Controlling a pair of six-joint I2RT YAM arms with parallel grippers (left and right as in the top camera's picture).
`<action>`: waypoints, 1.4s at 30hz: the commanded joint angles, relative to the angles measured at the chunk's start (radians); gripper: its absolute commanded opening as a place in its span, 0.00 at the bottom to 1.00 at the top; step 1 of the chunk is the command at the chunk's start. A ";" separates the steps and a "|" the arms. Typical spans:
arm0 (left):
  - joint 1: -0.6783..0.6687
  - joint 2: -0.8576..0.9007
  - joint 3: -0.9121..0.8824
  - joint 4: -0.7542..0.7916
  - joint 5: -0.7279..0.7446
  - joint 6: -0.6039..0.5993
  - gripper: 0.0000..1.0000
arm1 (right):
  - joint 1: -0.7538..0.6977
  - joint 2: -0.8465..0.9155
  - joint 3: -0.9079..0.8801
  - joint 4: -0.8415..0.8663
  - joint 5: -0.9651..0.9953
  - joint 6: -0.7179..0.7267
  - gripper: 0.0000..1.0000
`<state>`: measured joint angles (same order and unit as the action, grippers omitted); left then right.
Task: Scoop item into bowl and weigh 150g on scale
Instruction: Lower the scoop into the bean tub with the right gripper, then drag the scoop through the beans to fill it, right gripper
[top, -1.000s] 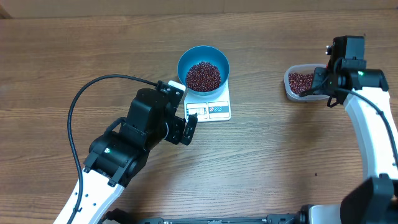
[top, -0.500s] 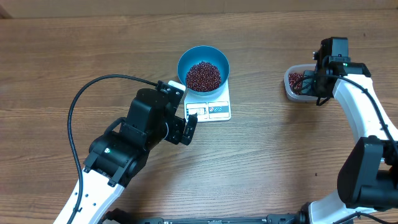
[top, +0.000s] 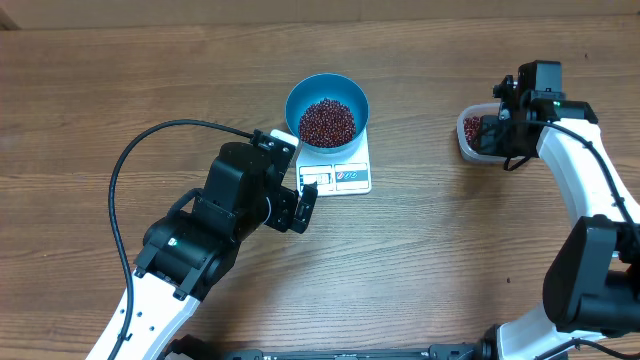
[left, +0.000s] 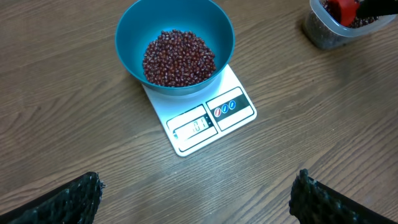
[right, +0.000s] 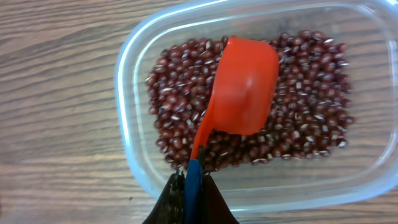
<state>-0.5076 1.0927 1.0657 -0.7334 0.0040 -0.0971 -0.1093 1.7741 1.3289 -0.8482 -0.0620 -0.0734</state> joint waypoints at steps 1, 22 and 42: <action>0.007 0.000 -0.006 0.000 -0.008 0.008 1.00 | -0.020 0.017 0.012 -0.015 -0.172 -0.064 0.04; 0.007 0.000 -0.006 0.000 -0.008 0.008 1.00 | -0.271 0.018 0.012 -0.055 -0.479 -0.137 0.04; 0.007 0.000 -0.006 0.000 -0.008 0.008 1.00 | -0.320 0.037 0.011 -0.014 -0.554 -0.114 0.04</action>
<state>-0.5076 1.0927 1.0657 -0.7334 0.0040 -0.0971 -0.4049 1.7943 1.3289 -0.8646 -0.5606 -0.1875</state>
